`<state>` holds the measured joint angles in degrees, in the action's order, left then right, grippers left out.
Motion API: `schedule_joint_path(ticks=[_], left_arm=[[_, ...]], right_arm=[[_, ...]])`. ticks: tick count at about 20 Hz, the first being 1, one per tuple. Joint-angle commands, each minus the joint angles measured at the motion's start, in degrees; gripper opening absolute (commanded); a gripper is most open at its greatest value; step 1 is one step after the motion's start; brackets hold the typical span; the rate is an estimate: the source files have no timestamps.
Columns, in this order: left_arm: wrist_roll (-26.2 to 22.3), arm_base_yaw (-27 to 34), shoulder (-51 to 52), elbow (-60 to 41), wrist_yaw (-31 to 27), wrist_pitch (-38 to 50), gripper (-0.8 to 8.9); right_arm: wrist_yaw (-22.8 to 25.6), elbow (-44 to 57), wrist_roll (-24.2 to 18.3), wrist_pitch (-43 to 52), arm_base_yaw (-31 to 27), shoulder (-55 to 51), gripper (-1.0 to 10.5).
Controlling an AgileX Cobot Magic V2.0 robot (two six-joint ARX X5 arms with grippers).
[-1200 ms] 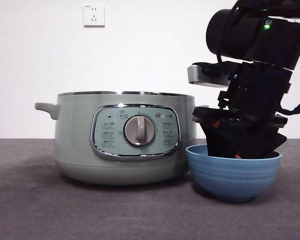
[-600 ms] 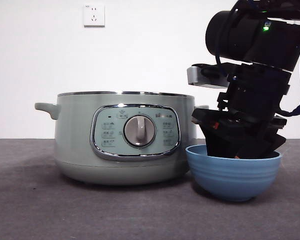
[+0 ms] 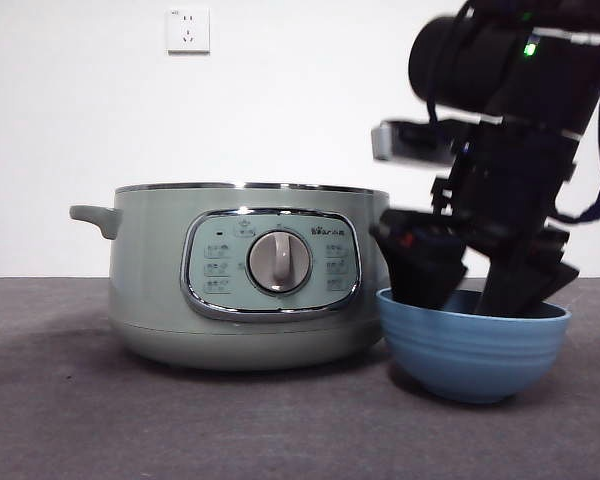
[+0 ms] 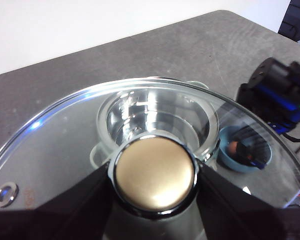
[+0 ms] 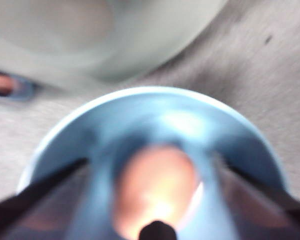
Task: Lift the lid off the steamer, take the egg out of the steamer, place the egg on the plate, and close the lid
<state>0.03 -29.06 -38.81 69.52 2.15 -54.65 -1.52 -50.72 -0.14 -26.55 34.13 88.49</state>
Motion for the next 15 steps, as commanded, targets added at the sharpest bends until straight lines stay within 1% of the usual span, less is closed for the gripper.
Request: schedule_joint_path(ticks=[1, 4, 5, 8, 12, 15], left_arm=[[-0.1, -0.2, -2.6, 0.3, 2.7, 6.5, -0.08], [-0.3, -0.2, -8.7, 0.3, 3.1, 11.7, -0.08], [-0.3, -0.2, -11.3, 0.3, 4.2, 13.9, -0.08], [-0.3, -0.2, -18.9, 0.3, 5.0, 21.4, -0.09], [-0.2, -0.7, -28.1, 0.3, 5.6, 30.4, -0.08], [-0.3, -0.9, -34.2, 0.3, 5.4, 34.8, -0.09]], right_arm=[[0.0, 0.7, 0.7, -1.0, 0.1, -3.8, 5.1], [0.0, 0.7, 0.7, -3.0, 0.1, -13.0, 5.0], [0.0, 0.7, 0.7, -3.8, 0.1, -16.9, 5.0], [0.0, 0.7, 0.9, -7.0, 0.1, -28.7, 5.0], [0.2, 0.7, 2.7, -9.9, 0.1, -41.7, 5.0], [0.2, 0.7, 4.9, -11.3, 0.1, -49.4, 5.0]])
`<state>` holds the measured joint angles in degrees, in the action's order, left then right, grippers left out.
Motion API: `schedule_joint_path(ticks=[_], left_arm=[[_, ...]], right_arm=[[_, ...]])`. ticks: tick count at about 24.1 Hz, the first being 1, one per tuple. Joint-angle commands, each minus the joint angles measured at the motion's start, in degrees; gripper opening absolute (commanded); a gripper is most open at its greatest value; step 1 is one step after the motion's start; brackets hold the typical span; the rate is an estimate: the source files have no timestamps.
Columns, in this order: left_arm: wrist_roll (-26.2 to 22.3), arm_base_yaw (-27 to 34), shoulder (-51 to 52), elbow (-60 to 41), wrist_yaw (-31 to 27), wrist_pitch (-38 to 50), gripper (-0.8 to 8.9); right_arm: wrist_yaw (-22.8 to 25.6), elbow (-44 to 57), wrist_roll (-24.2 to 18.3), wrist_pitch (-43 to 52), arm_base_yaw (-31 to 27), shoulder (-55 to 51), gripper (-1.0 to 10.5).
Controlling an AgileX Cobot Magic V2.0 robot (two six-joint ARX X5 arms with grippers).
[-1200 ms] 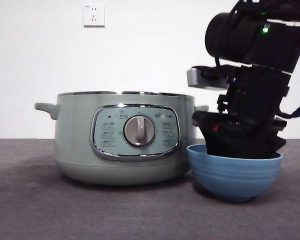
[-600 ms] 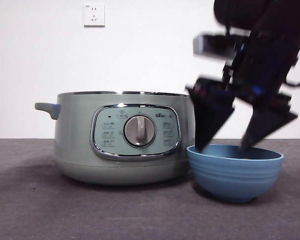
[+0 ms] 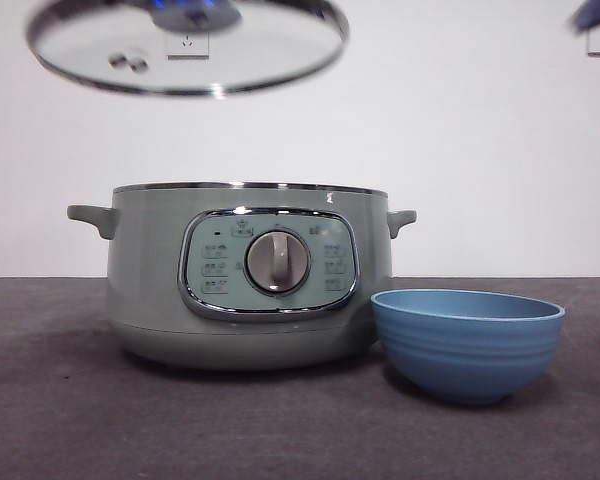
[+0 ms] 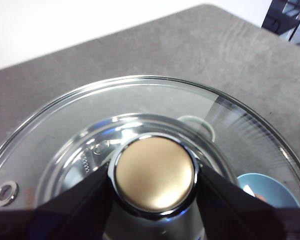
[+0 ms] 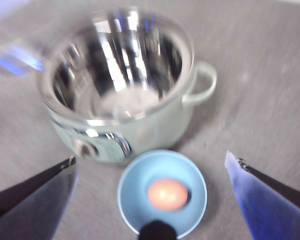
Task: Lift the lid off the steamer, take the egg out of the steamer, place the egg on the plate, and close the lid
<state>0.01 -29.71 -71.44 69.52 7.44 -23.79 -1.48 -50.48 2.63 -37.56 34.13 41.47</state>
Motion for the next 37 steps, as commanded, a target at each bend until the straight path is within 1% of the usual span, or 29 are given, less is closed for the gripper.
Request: schedule_joint_path(ticks=[1, 3, 7, 10, 14, 24, 28, 34, 37], left_arm=[[-0.3, -0.2, -3.8, 0.3, 0.2, 5.9, -0.09], [-0.2, -0.2, -7.1, 0.3, 0.2, 8.9, -0.09], [-0.2, -0.2, -12.1, 0.3, 0.0, 12.7, -0.08], [-0.3, -0.2, -14.1, 0.3, -1.5, 13.3, -0.08], [-0.3, -0.2, -15.2, 0.3, -1.4, 13.7, -0.08], [-0.2, -1.7, -17.5, 0.3, -1.5, 13.1, -0.08], [-0.2, -2.4, -17.6, 0.3, -2.9, 12.0, -0.08], [-0.2, -2.4, -17.6, 0.3, -3.2, 9.6, -0.08], [-0.2, -2.4, -17.6, 0.3, -4.4, 8.6, -0.08]], right_arm=[[0.1, 0.4, 3.0, -1.0, 0.1, -4.5, 5.0], [0.1, 0.4, 4.0, -2.3, 0.1, -7.7, 5.0], [0.1, 0.4, 4.0, -4.0, 0.1, -11.2, 5.0], [0.1, 0.4, 4.1, -4.6, 0.1, -11.4, 5.0], [0.1, 0.4, 4.0, -4.7, 0.1, -11.4, 5.0], [0.1, 0.4, 4.0, -4.6, 0.1, -11.4, 5.0], [0.1, 0.4, 4.0, -4.5, 0.1, -11.4, 5.0], [0.1, 0.4, 4.0, -4.5, 0.1, -11.4, 5.0], [0.1, 0.4, 4.0, -4.5, 0.1, -11.4, 5.0]])
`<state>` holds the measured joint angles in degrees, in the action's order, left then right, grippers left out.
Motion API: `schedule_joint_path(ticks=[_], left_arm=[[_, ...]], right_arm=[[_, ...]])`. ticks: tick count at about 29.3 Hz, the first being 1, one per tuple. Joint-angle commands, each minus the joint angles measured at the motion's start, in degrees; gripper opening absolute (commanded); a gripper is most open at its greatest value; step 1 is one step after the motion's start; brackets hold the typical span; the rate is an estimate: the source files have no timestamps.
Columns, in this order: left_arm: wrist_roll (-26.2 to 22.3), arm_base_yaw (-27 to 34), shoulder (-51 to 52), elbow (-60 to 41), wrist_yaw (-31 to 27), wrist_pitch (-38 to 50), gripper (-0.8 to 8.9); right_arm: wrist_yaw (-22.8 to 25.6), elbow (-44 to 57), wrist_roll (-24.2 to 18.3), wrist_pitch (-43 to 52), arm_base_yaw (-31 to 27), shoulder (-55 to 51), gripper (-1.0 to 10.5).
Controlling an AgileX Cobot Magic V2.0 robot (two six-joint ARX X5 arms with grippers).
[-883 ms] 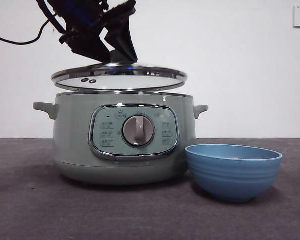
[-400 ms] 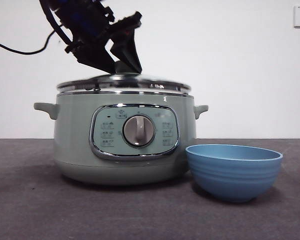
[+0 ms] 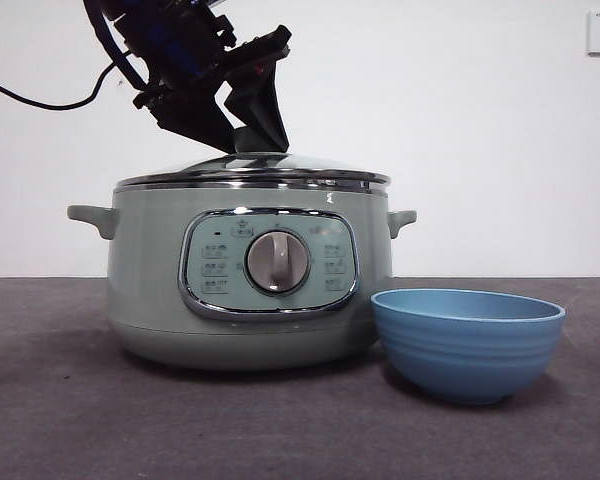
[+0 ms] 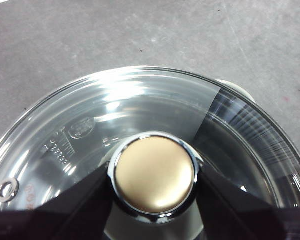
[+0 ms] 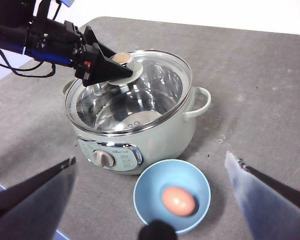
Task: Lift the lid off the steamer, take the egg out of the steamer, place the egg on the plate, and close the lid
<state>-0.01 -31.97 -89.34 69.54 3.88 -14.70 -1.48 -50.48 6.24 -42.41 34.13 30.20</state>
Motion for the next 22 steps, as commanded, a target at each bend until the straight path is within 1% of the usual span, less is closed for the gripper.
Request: schedule_joint_path(ticks=[1, 10, 12, 13, 14, 15, 17, 18, 19, 22], left_arm=[[-0.2, -0.2, 0.3, 0.3, -0.9, -0.8, -0.08], [-0.2, -0.2, 0.3, 0.3, -1.2, -3.5, -0.08], [0.0, -0.2, 0.3, 0.3, -1.1, -3.9, 0.07], [0.1, -0.2, 0.3, 0.3, -1.0, -4.0, 0.31], [0.1, -0.2, 0.3, 0.3, -0.8, -4.2, 1.07], [0.1, -0.2, 0.3, 0.3, -0.8, -4.2, 2.05], [0.1, -0.2, 0.3, 0.3, -0.8, -4.2, 4.67], [0.1, -0.2, 0.3, 0.3, -0.8, -4.2, 5.39], [0.0, -0.2, 0.4, 0.3, -0.7, -4.2, 5.64], [0.0, -0.2, 0.5, 0.3, -0.7, -4.2, 5.63]], right_arm=[[0.1, 0.4, 0.4, 0.3, 0.1, -0.1, 5.0], [0.0, 0.4, 0.4, 0.3, 0.1, -0.1, 5.0], [0.0, 0.4, 0.4, 0.3, 0.1, -0.1, 5.0], [0.0, 0.4, 0.4, 0.3, 0.1, -0.1, 5.0], [0.0, 0.4, 0.4, 0.3, 0.1, -0.1, 5.0], [0.0, 0.4, 0.4, 0.3, 0.1, -0.1, 5.0], [0.0, 0.4, 0.4, 0.1, 0.1, -0.1, 5.0], [0.0, 0.4, 0.4, -0.1, 0.1, -0.1, 5.0], [0.0, 0.4, 0.4, -0.2, 0.1, -0.1, 5.0], [0.0, 0.4, 0.4, -0.3, 0.1, -0.1, 5.0]])
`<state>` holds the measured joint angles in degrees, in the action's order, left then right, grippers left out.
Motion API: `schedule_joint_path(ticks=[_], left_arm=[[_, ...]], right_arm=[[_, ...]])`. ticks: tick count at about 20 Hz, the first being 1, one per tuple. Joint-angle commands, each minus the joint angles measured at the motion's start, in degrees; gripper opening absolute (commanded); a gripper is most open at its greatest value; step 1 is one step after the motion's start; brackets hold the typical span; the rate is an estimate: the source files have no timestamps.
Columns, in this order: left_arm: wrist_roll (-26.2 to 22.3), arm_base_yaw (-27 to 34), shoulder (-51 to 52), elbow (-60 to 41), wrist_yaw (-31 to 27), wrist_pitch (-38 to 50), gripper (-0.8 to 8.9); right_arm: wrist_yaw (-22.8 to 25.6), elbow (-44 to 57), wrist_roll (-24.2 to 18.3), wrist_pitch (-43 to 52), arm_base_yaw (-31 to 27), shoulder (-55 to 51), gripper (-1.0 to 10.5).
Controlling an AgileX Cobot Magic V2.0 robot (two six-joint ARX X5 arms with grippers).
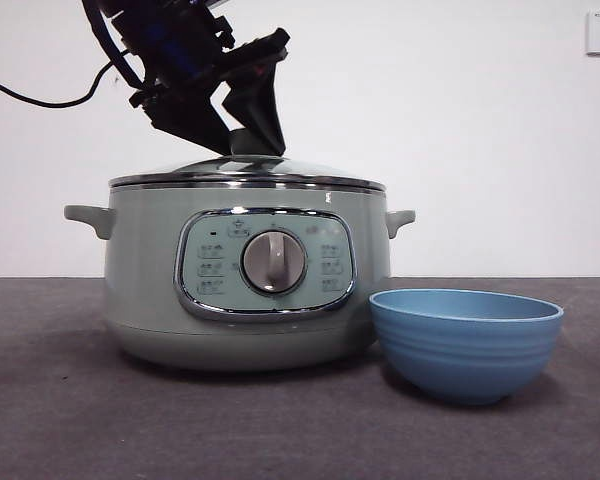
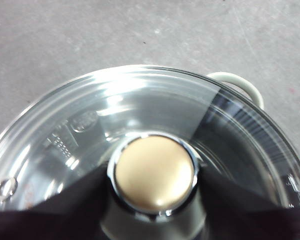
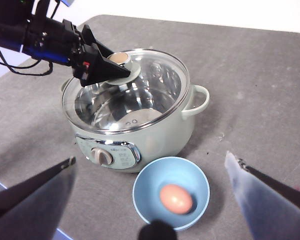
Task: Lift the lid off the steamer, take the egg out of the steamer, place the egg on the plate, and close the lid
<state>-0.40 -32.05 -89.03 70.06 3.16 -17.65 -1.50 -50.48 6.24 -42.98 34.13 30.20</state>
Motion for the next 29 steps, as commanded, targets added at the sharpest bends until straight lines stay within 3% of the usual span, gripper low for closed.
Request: schedule_joint_path(ticks=[1, 12, 19, 23, 25, 28, 29], left_arm=[[0.4, -0.1, 0.4, -0.2, 0.0, -1.2, 5.63], [0.5, -0.1, 9.6, -0.2, 0.4, -5.6, 5.63], [3.7, -0.1, 28.7, -0.2, 11.1, -24.7, 5.62], [3.8, -0.1, 36.9, -0.2, 13.7, -37.4, 5.59], [3.8, -0.1, 39.2, -0.2, 13.7, -42.7, 4.17], [3.4, -0.1, 40.5, -0.2, 13.6, -48.2, 0.45], [3.2, -0.1, 40.5, -0.2, 13.6, -48.9, -0.18]], right_arm=[[0.0, 0.4, 0.4, 0.1, 0.1, -0.1, 5.0], [-0.1, 0.4, 0.4, -3.1, 0.1, -0.1, 5.0], [-0.2, 0.4, 0.3, -8.2, 0.1, -0.1, 5.0], [-6.1, 0.4, 0.4, -11.0, 0.1, 0.0, 5.0], [-8.2, 0.4, 0.4, -11.7, 0.1, 0.1, 4.5], [-10.7, 0.4, 0.4, -12.8, 0.1, 0.2, 1.5], [-10.7, 0.4, 0.4, -12.9, 0.1, 0.2, 0.3]])
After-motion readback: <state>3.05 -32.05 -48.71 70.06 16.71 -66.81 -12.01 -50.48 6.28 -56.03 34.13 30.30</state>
